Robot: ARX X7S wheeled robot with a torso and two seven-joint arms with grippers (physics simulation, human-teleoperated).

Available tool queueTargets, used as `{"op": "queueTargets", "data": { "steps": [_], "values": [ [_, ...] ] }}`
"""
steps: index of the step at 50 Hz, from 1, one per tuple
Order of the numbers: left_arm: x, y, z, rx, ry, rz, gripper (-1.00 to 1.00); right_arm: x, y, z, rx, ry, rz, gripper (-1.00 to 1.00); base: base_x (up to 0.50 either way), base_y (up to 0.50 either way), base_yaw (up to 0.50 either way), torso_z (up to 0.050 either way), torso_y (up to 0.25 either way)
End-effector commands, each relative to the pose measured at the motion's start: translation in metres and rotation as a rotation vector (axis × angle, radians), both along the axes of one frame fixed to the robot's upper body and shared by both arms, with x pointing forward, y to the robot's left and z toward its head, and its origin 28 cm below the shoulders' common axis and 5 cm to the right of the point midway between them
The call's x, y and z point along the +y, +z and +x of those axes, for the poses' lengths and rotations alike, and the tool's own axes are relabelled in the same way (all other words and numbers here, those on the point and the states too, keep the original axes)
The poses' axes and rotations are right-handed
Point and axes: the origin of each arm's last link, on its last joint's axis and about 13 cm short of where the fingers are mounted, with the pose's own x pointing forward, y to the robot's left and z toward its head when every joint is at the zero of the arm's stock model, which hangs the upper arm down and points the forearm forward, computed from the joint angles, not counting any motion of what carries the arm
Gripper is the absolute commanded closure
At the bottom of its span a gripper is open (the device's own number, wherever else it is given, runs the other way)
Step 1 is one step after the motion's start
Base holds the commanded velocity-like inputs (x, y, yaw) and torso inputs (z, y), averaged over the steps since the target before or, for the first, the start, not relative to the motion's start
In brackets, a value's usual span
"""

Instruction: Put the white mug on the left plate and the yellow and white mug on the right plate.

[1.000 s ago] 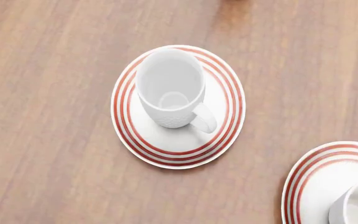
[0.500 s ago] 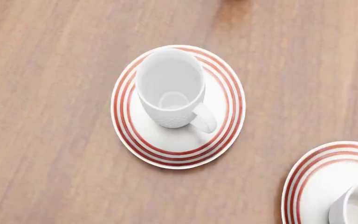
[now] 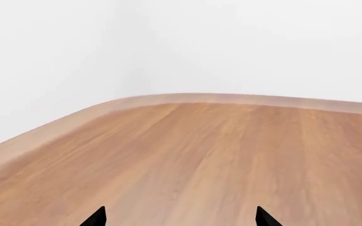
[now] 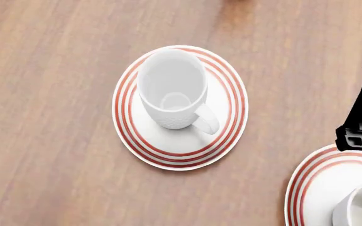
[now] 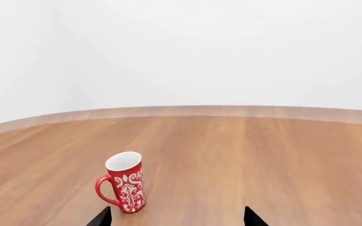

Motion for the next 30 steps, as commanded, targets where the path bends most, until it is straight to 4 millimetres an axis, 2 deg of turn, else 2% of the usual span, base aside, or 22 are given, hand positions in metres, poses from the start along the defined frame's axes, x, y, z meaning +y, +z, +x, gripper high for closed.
{"op": "queueTargets", "data": {
  "steps": [1, 6, 12, 20, 25, 30],
  "values": [
    [-0.005, 0.046, 0.044, 0.023, -0.034, 0.045, -1.00, 0.013, 0.035, 0.043, 0.000, -0.006, -0.026, -1.00, 0.00, 0.00, 0.00, 0.000, 0.000],
    [-0.005, 0.062, 0.048, 0.007, -0.034, 0.038, -1.00, 0.023, 0.052, 0.043, -0.048, 0.010, -0.028, -1.00, 0.00, 0.00, 0.00, 0.000, 0.000],
    [-0.004, 0.086, 0.034, -0.057, -0.037, 0.040, -1.00, 0.029, 0.067, 0.031, -0.116, 0.031, -0.007, -1.00, 0.00, 0.00, 0.00, 0.000, 0.002],
    [-0.002, 0.117, 0.006, -0.153, -0.047, 0.035, -1.00, 0.032, 0.098, -0.004, -0.231, 0.034, -0.021, -1.00, 0.00, 0.00, 0.00, 0.000, 0.000],
    [-0.002, 0.125, -0.003, -0.185, -0.047, 0.040, -1.00, 0.035, 0.117, -0.030, -0.320, 0.044, -0.036, -1.00, 0.00, 0.00, 0.00, 0.000, 0.000],
    [-0.001, 0.125, -0.002, -0.188, -0.045, 0.035, -1.00, 0.042, 0.135, -0.058, -0.423, 0.067, -0.066, -1.00, 0.00, 0.00, 0.00, 0.000, 0.000]
  ]
}}
